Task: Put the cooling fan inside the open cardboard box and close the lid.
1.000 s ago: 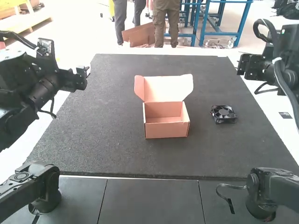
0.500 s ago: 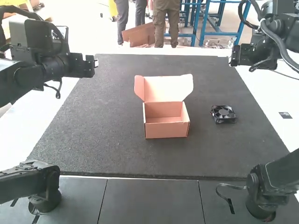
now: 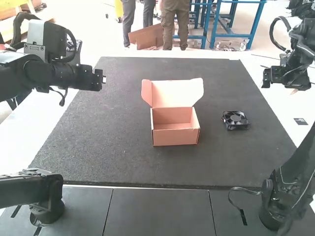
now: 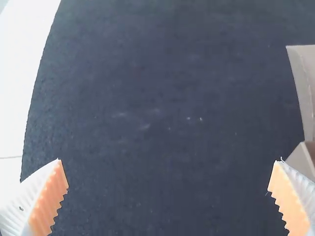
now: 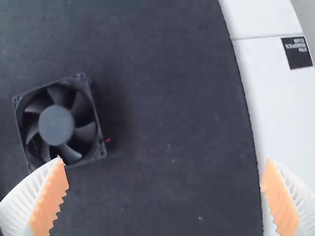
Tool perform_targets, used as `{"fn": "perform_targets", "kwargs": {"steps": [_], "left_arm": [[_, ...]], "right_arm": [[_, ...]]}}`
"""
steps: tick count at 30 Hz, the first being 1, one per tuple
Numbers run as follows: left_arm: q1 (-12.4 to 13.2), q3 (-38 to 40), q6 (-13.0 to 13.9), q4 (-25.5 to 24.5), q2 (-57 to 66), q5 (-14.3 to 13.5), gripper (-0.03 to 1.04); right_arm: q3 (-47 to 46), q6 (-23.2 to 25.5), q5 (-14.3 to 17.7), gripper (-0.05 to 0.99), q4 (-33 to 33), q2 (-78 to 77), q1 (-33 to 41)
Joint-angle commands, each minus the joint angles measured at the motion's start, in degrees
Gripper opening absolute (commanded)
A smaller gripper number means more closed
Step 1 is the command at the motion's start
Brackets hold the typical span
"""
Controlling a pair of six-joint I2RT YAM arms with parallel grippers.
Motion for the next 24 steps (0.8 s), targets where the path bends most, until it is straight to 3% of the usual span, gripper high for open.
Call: {"fn": "perform_targets", "kwargs": {"steps": [1, 4, 13, 24], "left_arm": [[0.44, 2.43, -0.58, 0.03, -0.49, -0.48, 0.97], [0.62, 2.25, -1.19, -0.15, -0.49, -0.4, 0.97], [4.31, 2.07, -1.19, -1.29, -0.66, 0.57, 0.97], [4.57, 1.9, -1.19, -0.76, -0.66, 0.92, 0.97]], "right_arm": [[1.94, -3.77, -2.88, 0.9, -1.12, 1.98, -0.21], [1.5, -4.39, -3.67, 0.9, -1.3, 4.18, -0.21], [0.88, -4.39, -3.67, 0.9, 0.55, 9.45, 0.58], [1.41, -3.86, -3.67, 0.9, 3.1, 14.72, 3.83]]}}
